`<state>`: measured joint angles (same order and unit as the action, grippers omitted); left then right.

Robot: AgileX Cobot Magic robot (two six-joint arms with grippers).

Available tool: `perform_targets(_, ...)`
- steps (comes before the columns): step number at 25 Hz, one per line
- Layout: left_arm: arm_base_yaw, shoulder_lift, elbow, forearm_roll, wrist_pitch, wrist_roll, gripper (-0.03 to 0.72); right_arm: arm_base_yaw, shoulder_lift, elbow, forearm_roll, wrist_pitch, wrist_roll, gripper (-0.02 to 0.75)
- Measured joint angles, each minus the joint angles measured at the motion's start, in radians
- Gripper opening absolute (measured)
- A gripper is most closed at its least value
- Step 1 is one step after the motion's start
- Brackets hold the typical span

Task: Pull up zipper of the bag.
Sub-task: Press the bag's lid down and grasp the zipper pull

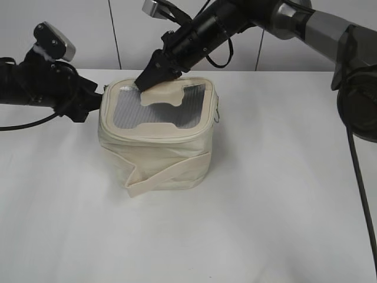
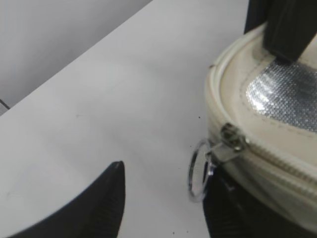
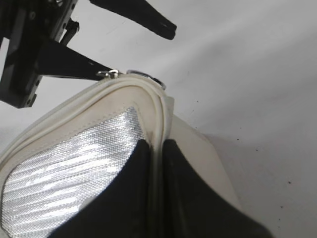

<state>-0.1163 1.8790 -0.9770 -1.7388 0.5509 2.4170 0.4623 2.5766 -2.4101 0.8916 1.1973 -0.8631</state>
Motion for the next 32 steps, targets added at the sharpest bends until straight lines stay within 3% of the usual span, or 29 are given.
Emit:
perform_targets(3,-0.019,0.0,-0.002,-0.002,-0.031,0.0,0.365,-0.001,0.0,0.0,-0.001,0.0,0.001,0.055)
perform_targets(5,-0.034,-0.001,-0.002,-0.002,-0.045,0.0,0.27,-0.001,0.0,0.0,-0.001,0.0,0.001,0.055)
perform_targets(7,-0.049,-0.001,-0.002,-0.001,-0.056,0.0,0.116,-0.001,0.0,0.0,-0.001,0.0,0.001,0.055)
perform_targets(10,-0.065,-0.001,-0.002,0.0,-0.106,-0.001,0.025,-0.001,0.0,0.0,-0.001,0.0,0.001,0.055)
perform_targets(15,-0.072,-0.032,0.033,0.003,-0.191,-0.054,0.01,0.0,0.0,0.0,-0.002,-0.006,0.024,0.054)
perform_targets(28,-0.072,-0.321,0.295,0.0,-0.2,-0.147,0.008,0.001,0.0,0.0,-0.003,-0.015,0.096,0.054)
perform_targets(32,-0.099,-0.406,0.384,0.003,-0.201,-0.166,0.008,0.001,0.0,0.0,-0.003,-0.017,0.119,0.053)
